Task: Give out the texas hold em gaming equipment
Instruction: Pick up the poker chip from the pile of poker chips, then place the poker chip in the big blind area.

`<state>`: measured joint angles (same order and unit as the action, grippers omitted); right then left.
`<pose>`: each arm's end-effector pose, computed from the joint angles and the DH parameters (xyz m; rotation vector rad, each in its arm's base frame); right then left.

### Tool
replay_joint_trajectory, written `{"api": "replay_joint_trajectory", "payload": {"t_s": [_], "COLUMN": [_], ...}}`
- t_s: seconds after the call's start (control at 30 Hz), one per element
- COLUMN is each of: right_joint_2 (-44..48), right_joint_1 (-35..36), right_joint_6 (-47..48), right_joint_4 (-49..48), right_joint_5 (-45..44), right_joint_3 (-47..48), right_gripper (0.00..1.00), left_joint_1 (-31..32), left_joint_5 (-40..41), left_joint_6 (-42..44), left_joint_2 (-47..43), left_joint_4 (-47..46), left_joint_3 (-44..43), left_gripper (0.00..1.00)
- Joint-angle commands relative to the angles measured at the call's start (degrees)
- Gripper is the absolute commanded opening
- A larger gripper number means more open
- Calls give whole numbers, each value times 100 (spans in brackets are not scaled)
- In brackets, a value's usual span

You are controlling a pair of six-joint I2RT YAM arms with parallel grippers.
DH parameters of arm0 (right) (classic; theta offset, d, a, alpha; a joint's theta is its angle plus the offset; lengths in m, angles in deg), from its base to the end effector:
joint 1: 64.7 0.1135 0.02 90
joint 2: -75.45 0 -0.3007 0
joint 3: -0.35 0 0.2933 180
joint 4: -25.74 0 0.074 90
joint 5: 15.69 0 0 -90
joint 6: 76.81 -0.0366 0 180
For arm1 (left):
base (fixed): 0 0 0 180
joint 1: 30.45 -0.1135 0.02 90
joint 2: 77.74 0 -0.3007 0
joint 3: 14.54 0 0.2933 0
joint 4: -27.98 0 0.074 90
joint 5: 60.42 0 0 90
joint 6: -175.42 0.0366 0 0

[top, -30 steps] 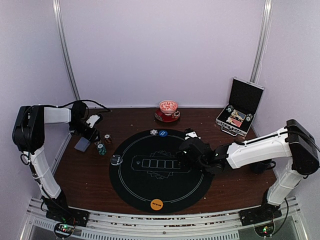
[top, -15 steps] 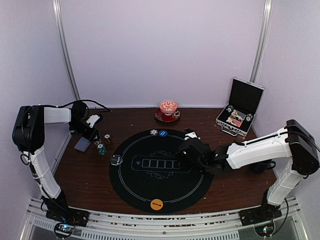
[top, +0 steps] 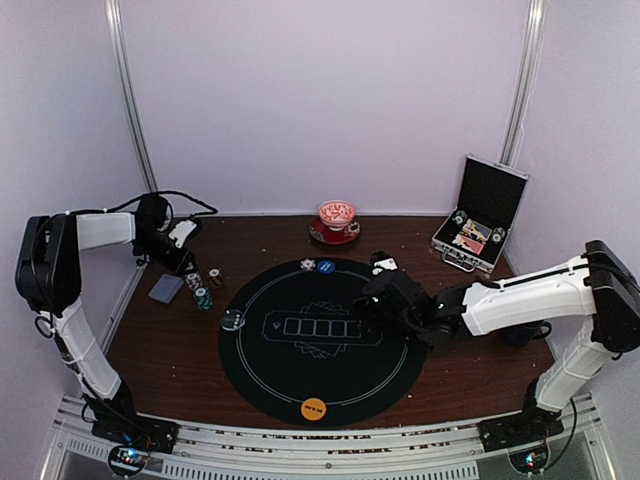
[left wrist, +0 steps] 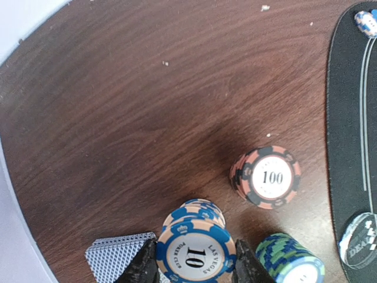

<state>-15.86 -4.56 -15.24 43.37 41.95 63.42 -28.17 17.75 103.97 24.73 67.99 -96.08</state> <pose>0.1954 0.3010 0.2000 -0.3541 2.1990 0.1666 0.4116 -0.0239 0.2063 0.5400 2.5510 -0.1717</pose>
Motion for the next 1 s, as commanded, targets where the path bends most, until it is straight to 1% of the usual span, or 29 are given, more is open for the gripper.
{"api": "replay_joint_trajectory", "payload": {"t_s": [0.0,0.17,0.27,0.37,0.53,0.6,0.67,0.77,0.83,0.9,0.97], "right_joint_2": [639,1003,1106,1206,1632,1861,2106,2554,2828,3017,3167], "right_joint_1": [37,33,27,-11,-359,-578,-829,-1057,-1240,-1604,-2137], "right_joint_6": [-125,-456,-485,-491,-443,-332,-21,1036,1545,1748,1818], "right_joint_4": [9,371,514,609,389,205,-96,-1173,-2010,-2309,-2542], "right_joint_5": [209,212,-1,-361,-748,-934,-1040,-1227,-1607,-1666,-1717], "right_joint_3": [-47,103,162,102,-414,-664,-995,-1641,-2044,-2248,-2416], "right_gripper": [100,100,100,100,100,100,100,100,100,100,100], "left_joint_1": [-24,90,284,660,1607,1954,2262,2688,2945,3224,3461], "left_joint_5": [-281,-418,-376,-285,116,180,230,270,287,310,327], "left_joint_6": [92,278,381,421,360,306,254,206,165,142,124], "left_joint_2": [-328,-569,-794,-1012,-1254,-1250,-1227,-1107,-978,-879,-783], "left_joint_4": [152,421,539,678,751,813,818,819,827,820,818], "left_joint_3": [-129,-134,-103,-80,21,-2,-25,-106,-177,-251,-304], "left_gripper": [25,24,24,24,24,24,24,24,24,24,24]}}
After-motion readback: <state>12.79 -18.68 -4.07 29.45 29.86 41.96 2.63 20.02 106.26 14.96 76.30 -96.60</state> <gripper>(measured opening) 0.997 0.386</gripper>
